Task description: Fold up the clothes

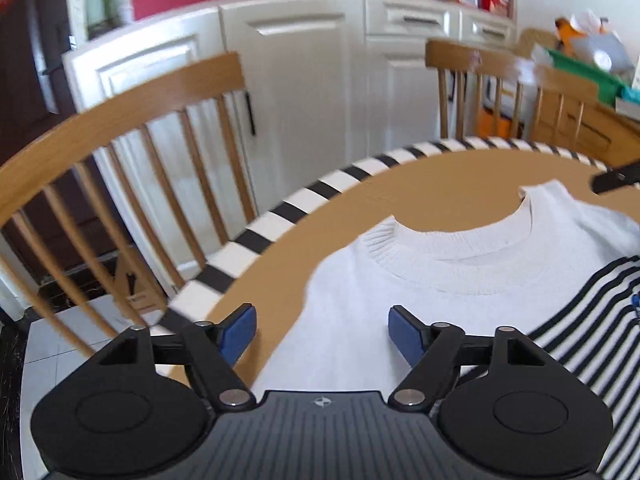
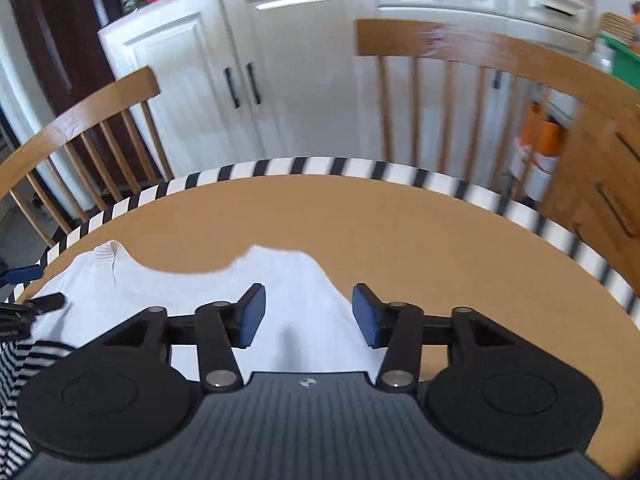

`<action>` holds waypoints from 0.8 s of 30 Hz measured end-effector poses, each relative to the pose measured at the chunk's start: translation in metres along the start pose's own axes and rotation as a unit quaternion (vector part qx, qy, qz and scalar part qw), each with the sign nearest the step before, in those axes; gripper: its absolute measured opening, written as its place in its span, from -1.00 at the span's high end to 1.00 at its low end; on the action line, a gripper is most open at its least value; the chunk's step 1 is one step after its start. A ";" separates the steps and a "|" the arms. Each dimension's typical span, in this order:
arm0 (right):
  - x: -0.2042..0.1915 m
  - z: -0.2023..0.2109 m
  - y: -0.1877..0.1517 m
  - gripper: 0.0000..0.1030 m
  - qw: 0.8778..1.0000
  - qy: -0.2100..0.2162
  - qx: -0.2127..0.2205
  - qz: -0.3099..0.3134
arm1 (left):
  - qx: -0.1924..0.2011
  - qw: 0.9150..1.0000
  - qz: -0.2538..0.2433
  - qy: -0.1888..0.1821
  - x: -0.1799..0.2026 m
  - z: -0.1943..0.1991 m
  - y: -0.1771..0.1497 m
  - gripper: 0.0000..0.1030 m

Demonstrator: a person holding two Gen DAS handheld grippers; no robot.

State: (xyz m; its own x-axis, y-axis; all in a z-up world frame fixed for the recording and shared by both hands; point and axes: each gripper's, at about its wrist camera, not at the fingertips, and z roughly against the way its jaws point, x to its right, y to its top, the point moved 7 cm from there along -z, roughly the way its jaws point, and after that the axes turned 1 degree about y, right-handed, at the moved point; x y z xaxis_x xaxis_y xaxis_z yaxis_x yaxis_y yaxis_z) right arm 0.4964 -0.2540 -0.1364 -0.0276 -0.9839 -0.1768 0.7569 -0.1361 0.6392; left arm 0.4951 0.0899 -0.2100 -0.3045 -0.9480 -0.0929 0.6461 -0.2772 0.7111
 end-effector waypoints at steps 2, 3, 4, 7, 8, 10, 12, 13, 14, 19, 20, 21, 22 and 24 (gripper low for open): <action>0.000 -0.019 0.007 -0.08 1.000 -0.020 -0.010 0.013 | -0.002 1.000 0.017 -0.007 0.000 -0.010 0.001 -0.60; 0.000 -0.027 0.010 -0.13 0.999 -0.030 -0.013 0.019 | -0.001 0.999 0.031 -0.009 -0.002 -0.013 0.001 -0.59; 0.001 -0.035 0.012 -0.13 0.999 -0.032 -0.018 0.021 | 0.006 0.999 0.035 -0.005 -0.001 -0.013 0.001 -0.47; -0.003 -0.053 0.012 -0.11 0.999 -0.016 -0.038 0.024 | 0.028 0.999 0.032 -0.011 0.006 -0.011 0.002 0.71; -0.008 -0.055 0.012 0.05 0.999 -0.010 -0.031 0.038 | 0.030 0.999 0.032 0.000 0.009 -0.009 0.002 0.92; -0.020 -0.058 0.014 0.90 0.998 0.018 -0.033 0.056 | 0.040 0.998 0.028 0.027 0.012 -0.006 0.001 0.91; -0.031 -0.061 0.018 0.94 0.996 0.015 -0.034 0.075 | 0.051 0.997 0.014 0.062 0.013 -0.003 -0.002 0.91; -0.035 -0.063 0.019 0.94 0.995 0.009 -0.031 0.093 | 0.055 0.996 0.014 0.075 0.011 -0.004 -0.002 0.91; -0.038 -0.065 0.022 0.95 0.995 0.005 -0.027 0.097 | 0.058 0.995 0.017 0.084 0.008 -0.007 -0.001 0.91; -0.037 -0.079 0.046 0.96 0.999 0.009 -0.009 0.052 | 0.059 0.991 0.033 0.117 -0.013 -0.018 0.016 0.91; -0.038 -0.083 0.050 0.96 0.999 0.006 -0.009 0.052 | 0.060 0.990 0.036 0.125 -0.018 -0.021 0.019 0.91; -0.038 -0.087 0.053 0.96 0.999 0.002 -0.008 0.052 | 0.060 0.989 0.039 0.127 -0.025 -0.023 0.023 0.91; -0.039 -0.090 0.055 0.96 0.999 0.000 -0.007 0.050 | 0.057 0.989 0.039 0.129 -0.029 -0.027 0.026 0.91; -0.040 -0.097 0.058 0.95 0.999 -0.005 -0.009 0.045 | 0.051 0.989 0.025 0.135 -0.029 -0.033 0.028 0.90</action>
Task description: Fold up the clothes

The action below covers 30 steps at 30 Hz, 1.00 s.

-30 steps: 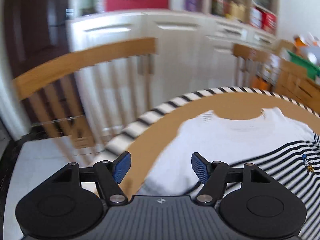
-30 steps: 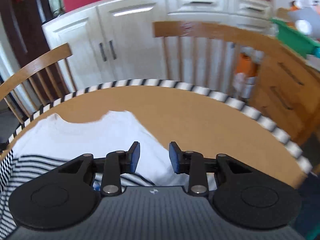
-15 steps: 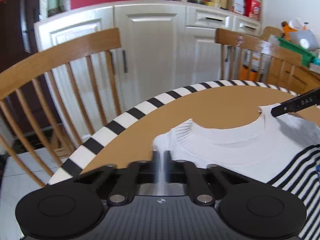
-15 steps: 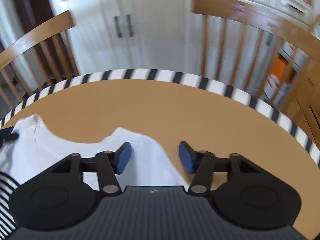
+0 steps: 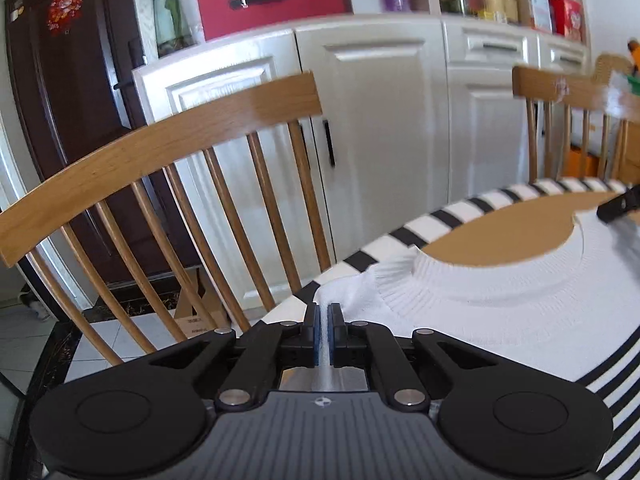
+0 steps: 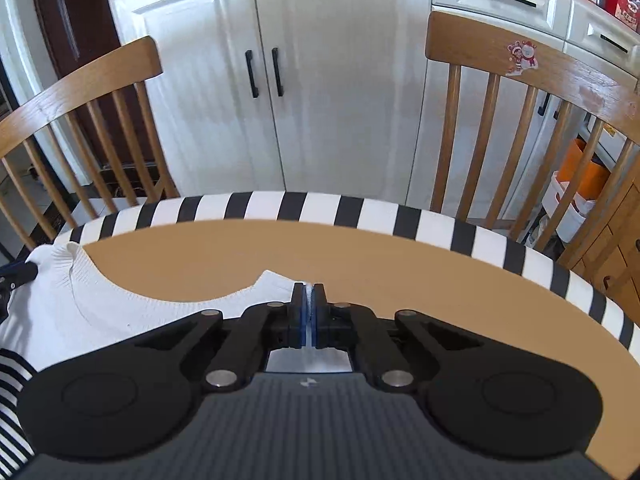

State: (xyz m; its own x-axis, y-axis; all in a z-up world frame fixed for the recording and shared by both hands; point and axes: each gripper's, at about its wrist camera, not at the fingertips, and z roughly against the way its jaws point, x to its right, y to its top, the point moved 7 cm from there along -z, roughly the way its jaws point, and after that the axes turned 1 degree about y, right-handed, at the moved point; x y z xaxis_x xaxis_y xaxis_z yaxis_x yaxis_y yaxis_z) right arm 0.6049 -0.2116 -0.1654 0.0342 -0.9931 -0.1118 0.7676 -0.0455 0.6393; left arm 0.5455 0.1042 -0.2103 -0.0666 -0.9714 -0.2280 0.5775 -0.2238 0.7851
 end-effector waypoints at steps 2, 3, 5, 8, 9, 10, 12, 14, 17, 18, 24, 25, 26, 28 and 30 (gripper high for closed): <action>0.000 -0.003 -0.002 0.83 1.000 -0.007 0.002 -0.005 | 0.000 1.000 -0.018 0.001 0.005 0.000 0.002 0.87; 0.003 -0.003 -0.004 0.68 1.000 -0.013 0.004 -0.010 | 0.000 1.000 -0.025 0.001 0.006 0.000 0.002 0.79; 0.014 0.014 -0.005 0.32 0.999 -0.010 0.019 -0.034 | -0.001 1.000 0.005 -0.005 -0.003 0.007 0.004 0.43; 0.043 0.065 -0.004 0.34 0.994 0.030 0.071 -0.078 | 0.033 0.998 0.056 -0.014 -0.035 0.040 0.008 0.17; 0.057 0.086 -0.009 0.34 0.992 0.038 0.081 -0.090 | 0.044 0.997 0.062 -0.012 -0.049 0.057 0.005 0.11; 0.073 0.106 -0.015 0.34 0.991 0.039 0.084 -0.097 | 0.055 0.996 0.068 -0.011 -0.063 0.073 0.002 -0.05; 0.108 0.143 -0.035 0.33 0.992 0.026 0.074 -0.102 | 0.056 0.996 0.072 -0.005 -0.089 0.103 -0.016 -0.16; 0.141 0.166 -0.063 0.30 0.993 -0.001 0.038 -0.112 | 0.039 0.996 0.080 0.004 -0.112 0.129 -0.040 -0.18; 0.178 0.187 -0.109 0.30 0.990 -0.062 -0.028 -0.124 | -0.006 0.994 0.109 0.026 -0.132 0.162 -0.080 -0.19; 0.186 0.190 -0.122 0.30 0.987 -0.076 -0.046 -0.134 | -0.020 0.992 0.121 0.036 -0.134 0.173 -0.092 -0.19; 0.155 0.220 -0.163 0.66 0.991 -0.019 -0.045 -0.126 | -0.057 0.982 0.182 -0.003 -0.106 0.231 -0.131 -0.22; 0.140 0.224 -0.170 0.66 0.994 -0.016 -0.043 -0.099 | -0.058 0.981 0.184 -0.015 -0.096 0.240 -0.134 -0.25; 0.124 0.223 -0.175 0.66 0.996 -0.014 -0.047 -0.068 | -0.060 0.981 0.180 -0.030 -0.084 0.247 -0.137 -0.28; 0.094 0.218 -0.189 0.66 0.998 -0.038 -0.052 0.027 | -0.065 0.982 0.166 -0.062 -0.058 0.260 -0.143 -0.29; 0.068 0.211 -0.204 0.67 0.986 -0.076 -0.056 0.137 | -0.065 0.983 0.145 -0.089 -0.035 0.271 -0.149 -0.31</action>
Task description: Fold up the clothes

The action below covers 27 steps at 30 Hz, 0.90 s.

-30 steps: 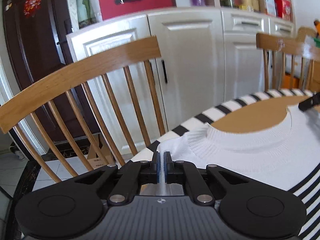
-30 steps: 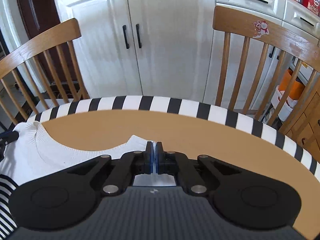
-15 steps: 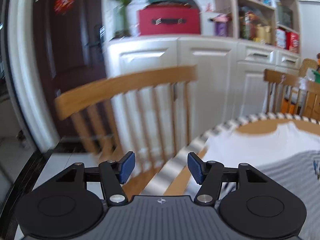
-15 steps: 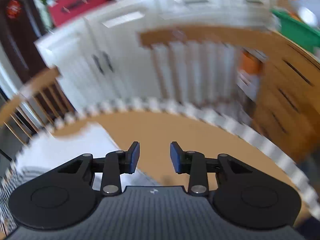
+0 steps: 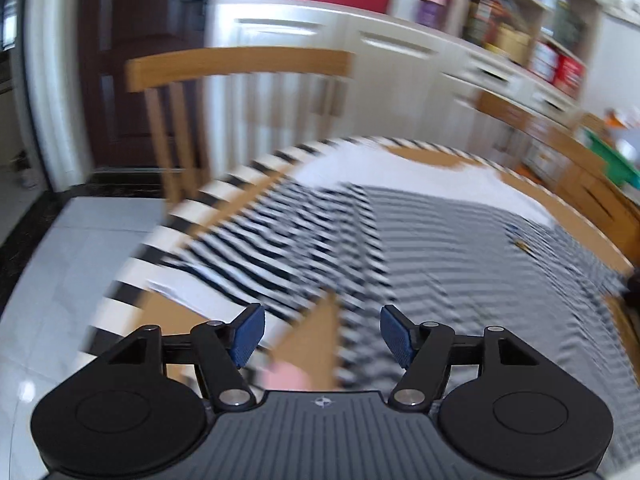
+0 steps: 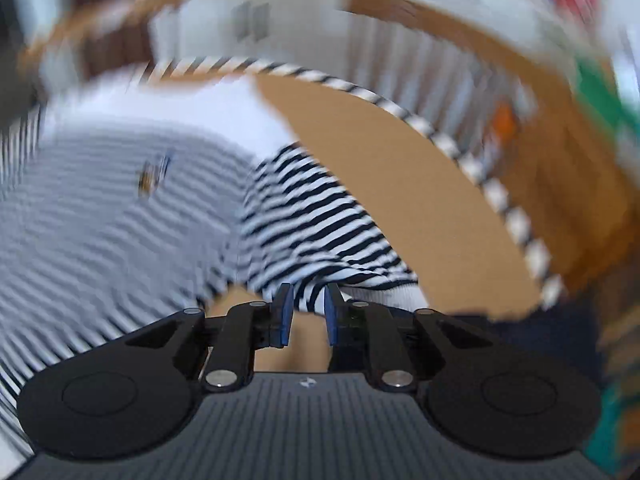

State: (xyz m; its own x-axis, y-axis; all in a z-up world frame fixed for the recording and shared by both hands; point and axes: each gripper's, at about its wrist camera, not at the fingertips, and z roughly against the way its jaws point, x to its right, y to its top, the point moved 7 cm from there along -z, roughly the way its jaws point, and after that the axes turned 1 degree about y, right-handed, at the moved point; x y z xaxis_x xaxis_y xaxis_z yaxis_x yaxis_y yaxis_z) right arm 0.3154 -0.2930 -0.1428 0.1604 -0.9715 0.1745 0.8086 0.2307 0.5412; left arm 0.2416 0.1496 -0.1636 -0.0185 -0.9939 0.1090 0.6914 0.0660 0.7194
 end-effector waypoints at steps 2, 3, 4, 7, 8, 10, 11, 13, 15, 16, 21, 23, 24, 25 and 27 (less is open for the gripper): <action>-0.015 -0.007 -0.003 0.70 0.997 -0.029 -0.005 0.066 | -0.007 1.000 -0.017 -0.015 0.016 0.002 -0.009 -0.31; -0.016 -0.009 -0.003 0.67 0.996 -0.037 -0.007 0.077 | -0.012 0.999 -0.023 -0.020 0.022 0.003 -0.014 -0.32; -0.018 -0.012 -0.003 0.64 0.995 -0.043 -0.009 0.085 | -0.016 0.999 -0.028 -0.024 0.028 0.003 -0.018 -0.32; -0.009 -0.015 0.000 0.41 0.996 -0.044 -0.015 0.070 | -0.024 0.999 -0.011 -0.031 0.028 0.005 -0.021 -0.38; -0.006 -0.017 -0.002 0.41 0.997 -0.035 -0.022 0.062 | -0.028 0.999 -0.004 -0.033 0.027 0.004 -0.022 -0.38; 0.002 -0.026 -0.001 0.41 0.998 -0.021 -0.040 0.041 | -0.034 0.999 0.006 -0.032 0.025 0.004 -0.022 -0.38; 0.005 -0.031 -0.001 0.42 0.998 -0.018 -0.047 0.030 | -0.036 0.999 0.008 -0.032 0.023 0.004 -0.020 -0.38; 0.011 -0.034 0.000 0.51 0.999 -0.002 -0.053 0.004 | -0.038 0.999 0.010 -0.033 0.021 0.002 -0.019 -0.39; 0.015 -0.033 -0.003 0.93 0.997 0.027 -0.071 -0.033 | -0.043 0.998 0.007 -0.036 0.022 0.001 -0.019 -0.42; 0.016 -0.031 -0.005 0.94 0.996 0.032 -0.078 -0.035 | -0.045 0.998 0.005 -0.037 0.022 -0.001 -0.019 -0.43; 0.009 -0.017 -0.021 0.94 0.992 0.053 -0.105 -0.036 | -0.051 0.998 0.007 -0.038 0.023 0.001 -0.025 -0.45; 0.008 -0.012 -0.028 0.94 0.990 0.064 -0.109 -0.056 | -0.055 0.998 0.011 -0.036 0.022 0.001 -0.028 -0.45; 0.008 -0.011 -0.031 0.94 0.989 0.071 -0.109 -0.068 | -0.057 0.998 0.013 -0.036 0.022 0.001 -0.029 -0.45; 0.007 -0.009 -0.033 0.93 0.988 0.078 -0.107 -0.080 | -0.058 0.997 0.016 -0.037 0.023 0.002 -0.030 -0.45; 0.004 -0.008 -0.040 0.92 0.987 0.084 -0.106 -0.089 | -0.060 0.997 0.017 -0.039 0.024 0.003 -0.030 -0.45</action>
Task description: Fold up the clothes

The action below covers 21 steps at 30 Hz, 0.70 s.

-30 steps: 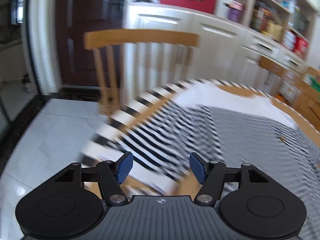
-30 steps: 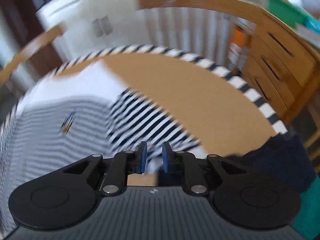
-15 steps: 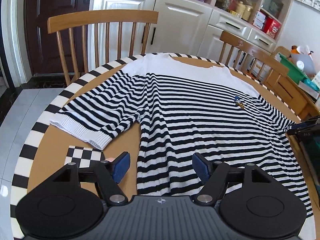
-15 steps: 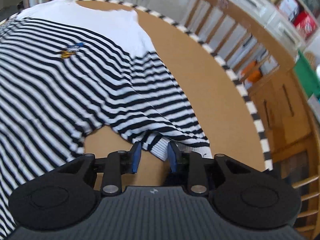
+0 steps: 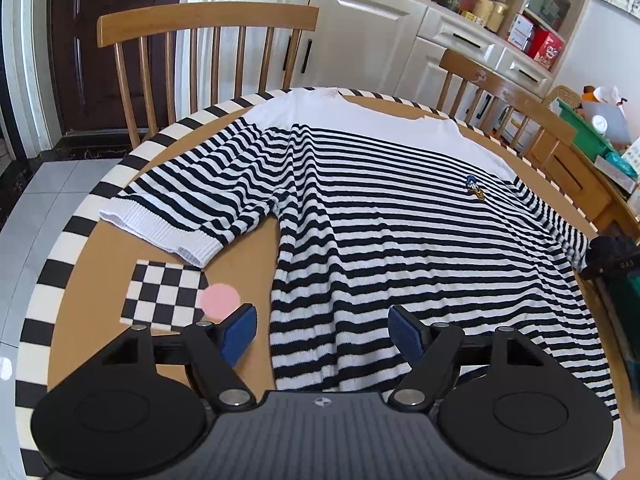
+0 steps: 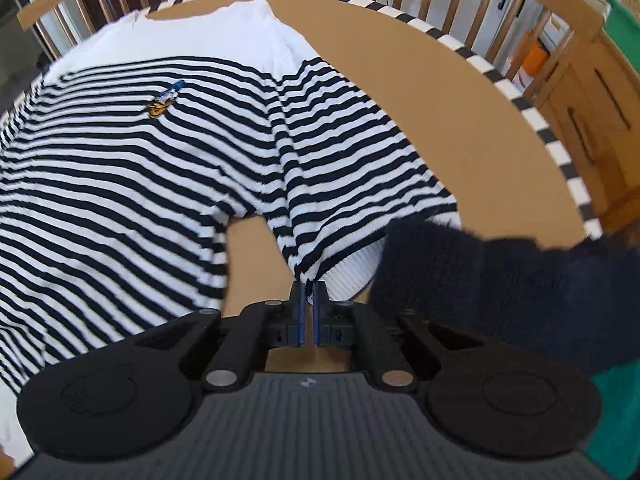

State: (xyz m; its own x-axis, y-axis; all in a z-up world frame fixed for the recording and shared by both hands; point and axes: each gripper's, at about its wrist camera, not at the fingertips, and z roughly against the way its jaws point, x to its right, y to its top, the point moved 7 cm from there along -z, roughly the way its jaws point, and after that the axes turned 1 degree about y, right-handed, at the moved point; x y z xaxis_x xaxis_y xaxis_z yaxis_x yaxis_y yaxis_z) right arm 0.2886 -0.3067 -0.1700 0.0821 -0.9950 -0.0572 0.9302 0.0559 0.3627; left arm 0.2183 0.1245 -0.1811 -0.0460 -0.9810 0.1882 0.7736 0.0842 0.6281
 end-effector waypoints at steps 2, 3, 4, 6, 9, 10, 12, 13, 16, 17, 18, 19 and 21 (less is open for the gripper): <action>-0.002 0.000 -0.007 0.88 1.000 -0.006 -0.003 0.005 | 0.000 1.000 -0.003 0.000 0.001 0.001 -0.001 -0.46; -0.002 0.000 -0.008 0.86 1.000 -0.010 -0.002 0.005 | 0.001 1.000 -0.004 0.001 0.000 0.002 -0.001 -0.46; -0.002 0.003 -0.009 0.86 1.000 -0.018 0.000 0.006 | 0.002 1.000 -0.006 0.003 -0.001 0.003 -0.001 -0.47; -0.003 0.009 -0.010 0.78 0.999 -0.036 0.006 0.010 | 0.006 1.000 -0.009 0.008 -0.006 0.004 -0.001 -0.47; -0.015 0.030 -0.011 0.75 0.999 -0.021 0.041 0.007 | 0.009 1.000 -0.002 0.030 -0.022 0.006 -0.002 -0.47; -0.021 0.036 -0.013 0.73 0.999 -0.005 0.049 -0.001 | 0.010 0.999 0.008 0.036 -0.030 0.007 -0.002 -0.47; -0.033 0.042 -0.021 0.64 0.998 0.023 0.054 -0.015 | 0.011 0.999 0.036 0.039 -0.044 0.008 -0.002 -0.46; -0.039 0.043 -0.026 0.57 0.998 0.030 0.053 -0.016 | 0.008 0.998 0.053 0.038 -0.050 0.008 -0.002 -0.44; -0.056 0.045 -0.047 0.47 0.998 0.042 0.047 -0.009 | -0.003 0.995 0.100 0.019 -0.059 0.011 -0.006 -0.43; -0.058 0.045 -0.055 0.48 0.998 0.043 0.043 -0.013 | -0.006 0.994 0.110 0.007 -0.060 0.013 -0.008 -0.43; -0.061 0.046 -0.063 0.48 0.998 0.044 0.040 -0.019 | -0.009 0.994 0.113 -0.004 -0.057 0.017 -0.012 -0.43; -0.061 0.049 -0.073 0.48 0.998 0.047 0.036 -0.032 | -0.011 0.994 0.112 -0.014 -0.054 0.022 -0.016 -0.43; -0.059 0.058 -0.095 0.47 0.997 0.047 0.031 -0.060 | -0.022 0.993 0.109 -0.027 -0.047 0.033 -0.029 -0.43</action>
State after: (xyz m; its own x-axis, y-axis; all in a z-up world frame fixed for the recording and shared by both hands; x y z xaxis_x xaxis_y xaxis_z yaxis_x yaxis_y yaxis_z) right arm 0.1749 -0.2583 -0.1473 0.0078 -0.9821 -0.1883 0.9119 -0.0703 0.4044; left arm 0.1775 0.1737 -0.1831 0.0918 -0.9297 0.3567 0.7953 0.2840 0.5355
